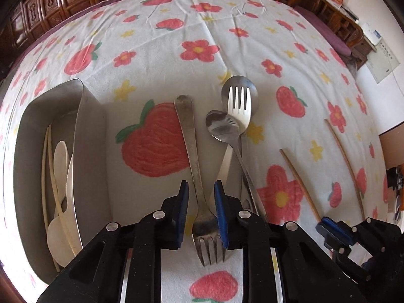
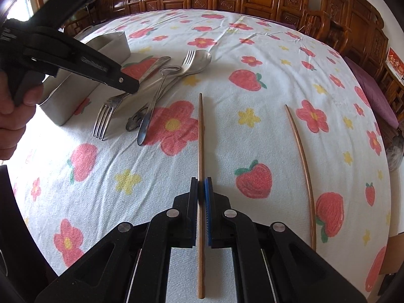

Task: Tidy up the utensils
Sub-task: 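Lift the chopstick with the right gripper while the left grasps a steel fork, then carry the steel fork into the tray and open the left gripper while the right carries the chopstick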

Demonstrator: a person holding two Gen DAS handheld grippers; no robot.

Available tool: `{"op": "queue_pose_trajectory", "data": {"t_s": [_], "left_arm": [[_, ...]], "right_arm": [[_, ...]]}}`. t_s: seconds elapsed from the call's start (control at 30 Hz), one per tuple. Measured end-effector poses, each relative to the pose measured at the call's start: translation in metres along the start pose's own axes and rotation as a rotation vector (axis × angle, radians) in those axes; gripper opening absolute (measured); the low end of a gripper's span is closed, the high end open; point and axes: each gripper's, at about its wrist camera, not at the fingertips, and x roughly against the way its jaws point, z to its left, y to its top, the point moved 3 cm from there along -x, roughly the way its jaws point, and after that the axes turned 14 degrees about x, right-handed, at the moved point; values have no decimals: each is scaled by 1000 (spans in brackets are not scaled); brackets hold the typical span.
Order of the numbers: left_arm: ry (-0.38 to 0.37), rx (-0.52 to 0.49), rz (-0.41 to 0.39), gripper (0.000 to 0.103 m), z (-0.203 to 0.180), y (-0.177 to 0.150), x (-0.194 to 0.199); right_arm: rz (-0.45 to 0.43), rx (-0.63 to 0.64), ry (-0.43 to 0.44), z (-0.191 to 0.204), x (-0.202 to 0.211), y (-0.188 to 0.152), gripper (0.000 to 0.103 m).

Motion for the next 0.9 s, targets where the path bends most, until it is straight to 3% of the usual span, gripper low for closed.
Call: {"op": "queue_pose_trajectory", "data": {"t_s": [0.37, 0.53, 0.9], "left_arm": [[90, -51, -2, 17, -6, 1, -8], [96, -58, -9, 7, -7, 1, -9], [76, -72, -92, 6, 2, -2, 19]], "right_arm": [[-2, -1, 0, 0, 0, 0, 7], [-2, -2, 2, 0, 0, 0, 7], [-16, -48, -8, -6, 7, 0, 6]]}}
